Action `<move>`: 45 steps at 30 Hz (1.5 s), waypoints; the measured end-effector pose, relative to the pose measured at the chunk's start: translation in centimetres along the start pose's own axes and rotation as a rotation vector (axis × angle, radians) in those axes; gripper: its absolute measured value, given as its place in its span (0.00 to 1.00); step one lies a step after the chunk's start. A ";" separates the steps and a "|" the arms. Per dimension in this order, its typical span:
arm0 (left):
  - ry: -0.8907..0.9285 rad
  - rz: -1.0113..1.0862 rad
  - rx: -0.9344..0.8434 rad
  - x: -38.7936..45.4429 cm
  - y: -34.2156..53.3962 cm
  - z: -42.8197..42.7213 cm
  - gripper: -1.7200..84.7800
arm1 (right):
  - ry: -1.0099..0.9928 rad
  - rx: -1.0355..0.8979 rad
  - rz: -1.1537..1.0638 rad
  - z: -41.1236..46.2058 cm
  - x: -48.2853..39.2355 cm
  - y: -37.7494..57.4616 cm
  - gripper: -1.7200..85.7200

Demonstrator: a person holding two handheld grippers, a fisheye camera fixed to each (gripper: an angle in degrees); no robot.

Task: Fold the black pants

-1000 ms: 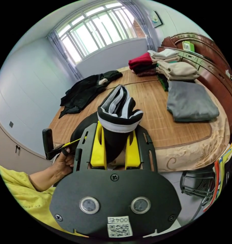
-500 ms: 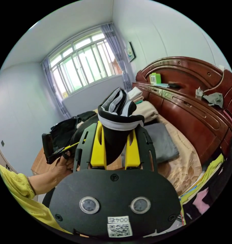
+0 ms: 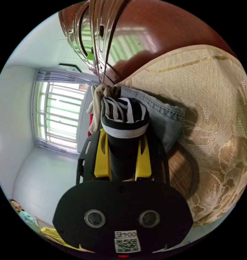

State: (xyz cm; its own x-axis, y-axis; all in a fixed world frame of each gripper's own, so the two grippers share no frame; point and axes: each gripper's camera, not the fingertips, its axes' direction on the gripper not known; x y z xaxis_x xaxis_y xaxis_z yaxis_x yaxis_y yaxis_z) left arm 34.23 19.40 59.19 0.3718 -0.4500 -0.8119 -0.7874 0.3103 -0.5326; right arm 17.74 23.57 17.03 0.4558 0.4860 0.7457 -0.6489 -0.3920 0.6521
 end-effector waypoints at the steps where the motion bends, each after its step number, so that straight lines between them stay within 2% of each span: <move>1: -0.039 -0.030 0.007 -2.0 2.9 -3.3 0.04 | -0.020 0.012 -0.004 -0.2 0.2 0.4 0.20; 4: -0.144 -0.127 0.044 -6.3 9.6 -10.9 0.04 | -0.038 0.040 -0.012 -0.2 0.5 0.8 0.19; 7: -0.213 -0.238 0.086 -9.7 14.9 -14.7 0.03 | 0.068 0.057 -0.016 0.0 -1.4 1.0 0.17; 8: -0.251 -0.254 0.085 -10.4 16.3 -15.0 0.03 | 0.134 0.061 -0.036 0.3 -2.8 1.1 0.17; 11: -0.220 -0.255 0.132 -10.6 17.8 -14.8 0.03 | 0.314 0.062 -0.024 1.5 -3.8 1.1 0.17; 15: -0.242 -0.230 0.128 -9.9 18.4 -13.9 0.02 | 0.263 0.081 0.021 1.2 -3.2 1.6 0.17; 18: -0.178 -0.264 0.148 -10.8 19.5 -13.5 0.02 | 0.375 0.209 -0.090 -0.5 -6.3 4.4 0.16; 20: -0.186 -0.265 0.152 -10.6 20.1 -13.0 0.02 | 0.525 0.374 -0.263 -1.4 -9.7 7.6 0.13; 22: -0.205 -0.259 0.153 -10.2 20.5 -12.5 0.02 | 0.606 0.407 -0.436 -0.2 -12.4 9.1 0.12; 23: -0.214 -0.256 0.152 -10.0 20.8 -12.2 0.03 | 0.667 0.382 -0.550 1.5 -14.1 9.6 0.11; 26: -0.231 -0.248 0.149 -9.5 21.6 -11.4 0.03 | 0.837 0.236 -0.691 6.9 -16.0 8.6 0.10; 29: -0.244 -0.241 0.146 -9.1 22.4 -10.5 0.03 | 1.010 0.003 -0.629 12.0 -13.8 5.7 0.10; 30: -0.247 -0.240 0.145 -9.0 22.5 -10.4 0.03 | 1.028 -0.019 -0.623 12.6 -13.3 5.4 0.10; 33: -0.269 -0.232 0.142 -8.4 23.4 -9.5 0.03 | 0.981 -0.049 -0.556 12.3 -14.0 4.4 0.09; 36: -0.275 -0.228 0.141 -8.0 24.3 -8.7 0.03 | 0.817 -0.043 -0.590 10.8 -17.4 7.3 0.07; 40: -0.280 -0.228 0.139 -7.4 25.7 -7.7 0.03 | 0.591 -0.271 -0.655 12.8 -19.7 18.6 0.09; 45: -0.240 -0.251 0.133 -7.1 27.3 -6.8 0.03 | 0.403 -0.441 -0.519 15.2 -19.0 31.8 0.09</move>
State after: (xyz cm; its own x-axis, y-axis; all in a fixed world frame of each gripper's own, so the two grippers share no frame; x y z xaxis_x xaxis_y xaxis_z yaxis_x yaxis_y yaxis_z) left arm 6.78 25.33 52.05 0.6627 -0.3213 -0.6765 -0.5920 0.3285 -0.7360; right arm -2.28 -10.01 25.66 0.5652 0.8005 0.1994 -0.6343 0.2671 0.7255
